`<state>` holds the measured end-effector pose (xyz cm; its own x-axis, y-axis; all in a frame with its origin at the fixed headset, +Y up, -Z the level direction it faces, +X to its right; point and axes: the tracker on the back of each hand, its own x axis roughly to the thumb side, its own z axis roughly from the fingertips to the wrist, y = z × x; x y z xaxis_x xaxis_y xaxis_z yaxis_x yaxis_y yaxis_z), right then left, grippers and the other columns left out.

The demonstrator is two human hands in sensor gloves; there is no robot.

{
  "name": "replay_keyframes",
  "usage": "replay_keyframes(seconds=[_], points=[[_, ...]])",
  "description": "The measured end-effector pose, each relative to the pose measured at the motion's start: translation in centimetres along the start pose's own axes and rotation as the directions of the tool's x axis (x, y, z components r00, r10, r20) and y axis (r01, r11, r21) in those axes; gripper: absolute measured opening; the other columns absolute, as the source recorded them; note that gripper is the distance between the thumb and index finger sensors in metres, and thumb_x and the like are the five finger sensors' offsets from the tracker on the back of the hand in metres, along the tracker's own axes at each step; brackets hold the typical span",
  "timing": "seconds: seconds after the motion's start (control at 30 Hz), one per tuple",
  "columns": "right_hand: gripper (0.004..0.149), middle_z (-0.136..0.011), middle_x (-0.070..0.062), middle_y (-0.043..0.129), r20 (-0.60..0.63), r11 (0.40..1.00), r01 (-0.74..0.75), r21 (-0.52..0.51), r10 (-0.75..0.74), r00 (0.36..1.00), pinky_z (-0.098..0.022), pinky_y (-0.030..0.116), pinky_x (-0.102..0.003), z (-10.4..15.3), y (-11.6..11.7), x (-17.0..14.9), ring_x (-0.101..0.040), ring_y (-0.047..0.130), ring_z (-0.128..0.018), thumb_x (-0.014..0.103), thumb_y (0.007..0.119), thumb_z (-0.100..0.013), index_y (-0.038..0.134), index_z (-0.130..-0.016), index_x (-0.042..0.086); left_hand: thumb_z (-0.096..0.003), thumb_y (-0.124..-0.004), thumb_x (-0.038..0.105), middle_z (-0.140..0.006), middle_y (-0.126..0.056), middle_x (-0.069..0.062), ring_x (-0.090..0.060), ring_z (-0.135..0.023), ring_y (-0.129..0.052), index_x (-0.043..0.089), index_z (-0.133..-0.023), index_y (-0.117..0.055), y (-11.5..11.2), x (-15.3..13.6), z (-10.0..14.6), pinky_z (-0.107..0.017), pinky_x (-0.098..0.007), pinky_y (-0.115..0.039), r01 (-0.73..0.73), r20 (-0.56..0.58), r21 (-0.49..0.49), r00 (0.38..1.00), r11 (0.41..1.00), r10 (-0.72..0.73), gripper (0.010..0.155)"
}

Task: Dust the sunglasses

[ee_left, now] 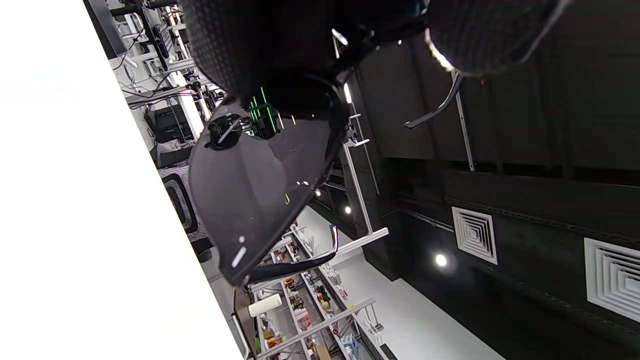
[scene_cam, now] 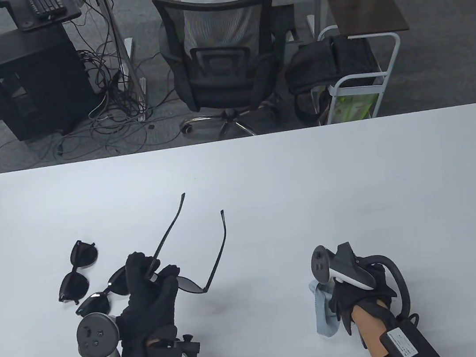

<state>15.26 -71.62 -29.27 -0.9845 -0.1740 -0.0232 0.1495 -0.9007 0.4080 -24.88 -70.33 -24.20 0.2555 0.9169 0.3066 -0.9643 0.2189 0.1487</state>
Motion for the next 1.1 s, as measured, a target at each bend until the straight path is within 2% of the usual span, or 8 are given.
replay_keyframes(seconds=[0.1,0.23,0.3,0.4,0.53,0.67,0.87,1.1], points=[[0.070,-0.090,-0.017,0.080,0.037,0.969,0.148,-0.200,-0.143,0.989,-0.061,0.058,-0.061,1.5,-2.2,0.5,-0.043,0.078,-0.081,0.047,0.089,-0.035,0.067,-0.092,0.013,-0.0473,-0.074,0.056,-0.108,-0.045,-0.012,-0.017,-0.087,-0.090,0.027,-0.109,-0.017,-0.5,0.1,0.1,-0.064,-0.036,-0.081,-0.069,-0.027,-0.026,0.997,0.997,0.068,0.089],[0.069,-0.088,-0.015,0.083,0.120,0.963,0.136,-0.232,-0.111,0.987,-0.060,0.061,-0.060,3.2,-4.5,2.5,-0.041,0.081,-0.079,0.048,0.087,-0.036,0.068,-0.092,0.013,-0.0471,-0.074,0.056,-0.108,-0.046,-0.012,-0.017,-0.087,-0.090,0.026,-0.109,-0.018,-1.0,0.1,0.3,-0.064,-0.036,-0.081,-0.085,-0.038,-0.050,0.996,0.995,0.083,0.089],[0.068,-0.088,-0.013,0.083,0.213,0.922,0.218,-0.319,-0.154,0.965,-0.061,0.062,-0.058,4.3,-5.5,3.9,-0.039,0.082,-0.079,0.051,0.081,-0.039,0.065,-0.093,0.013,-0.0472,-0.074,0.057,-0.108,-0.046,-0.012,-0.017,-0.087,-0.090,0.026,-0.108,-0.018,-1.2,0.0,0.4,-0.064,-0.036,-0.081,-0.121,-0.065,-0.053,0.991,0.991,0.118,0.089],[0.072,-0.088,-0.014,0.082,0.426,0.800,0.505,-0.325,-0.353,0.833,-0.061,0.063,-0.058,5.8,-5.9,6.2,-0.039,0.083,-0.079,0.051,0.080,-0.039,0.061,-0.095,0.010,-0.0480,-0.073,0.057,-0.107,-0.044,-0.013,-0.017,-0.088,-0.088,0.023,-0.107,-0.015,-1.9,-0.4,0.8,-0.065,-0.036,-0.080,-0.331,-0.210,-0.047,0.926,0.943,0.314,0.089],[0.080,-0.087,-0.021,0.082,0.567,0.763,0.641,-0.083,-0.493,0.660,-0.058,0.063,-0.061,7.0,-4.7,9.4,-0.044,0.083,-0.075,0.047,0.082,-0.040,0.055,-0.094,-0.005,-0.0502,-0.068,0.055,-0.105,-0.034,-0.017,-0.021,-0.093,-0.081,0.018,-0.101,-0.006,-2.9,-1.1,1.6,-0.068,-0.038,-0.076,-0.502,-0.379,-0.007,0.802,0.865,0.462,0.088],[0.081,-0.083,-0.016,0.086,0.616,0.588,0.784,-0.197,-0.548,0.566,-0.057,0.068,-0.057,7.4,-2.8,10.5,-0.039,0.087,-0.073,0.049,0.083,-0.038,0.055,-0.093,-0.005,-0.0500,-0.068,0.055,-0.104,-0.035,-0.018,-0.021,-0.092,-0.081,0.017,-0.101,-0.007,-3.6,-1.1,1.9,-0.067,-0.038,-0.076,-0.448,-0.392,-0.033,0.828,0.893,0.401,0.088],[0.071,-0.073,-0.006,0.094,0.605,0.555,0.762,-0.333,-0.494,0.624,-0.054,0.075,-0.051,8.0,-1.4,10.4,-0.030,0.096,-0.064,0.044,0.084,-0.039,0.064,-0.088,-0.003,-0.0500,-0.067,0.056,-0.104,-0.035,-0.019,-0.022,-0.093,-0.080,0.015,-0.100,-0.006,-4.5,-1.4,2.4,-0.067,-0.039,-0.075,-0.455,-0.465,-0.044,0.798,0.890,0.385,0.089],[0.062,-0.076,-0.005,0.091,0.624,0.558,0.755,-0.343,-0.466,0.628,-0.057,0.071,-0.053,8.4,-0.8,10.6,-0.032,0.091,-0.070,0.036,0.085,-0.039,0.065,-0.090,0.006,-0.0494,-0.066,0.057,-0.103,-0.037,-0.021,-0.023,-0.095,-0.077,0.012,-0.101,-0.007,-5.6,-1.7,2.6,-0.068,-0.040,-0.073,-0.429,-0.482,-0.092,0.809,0.899,0.337,0.091]])
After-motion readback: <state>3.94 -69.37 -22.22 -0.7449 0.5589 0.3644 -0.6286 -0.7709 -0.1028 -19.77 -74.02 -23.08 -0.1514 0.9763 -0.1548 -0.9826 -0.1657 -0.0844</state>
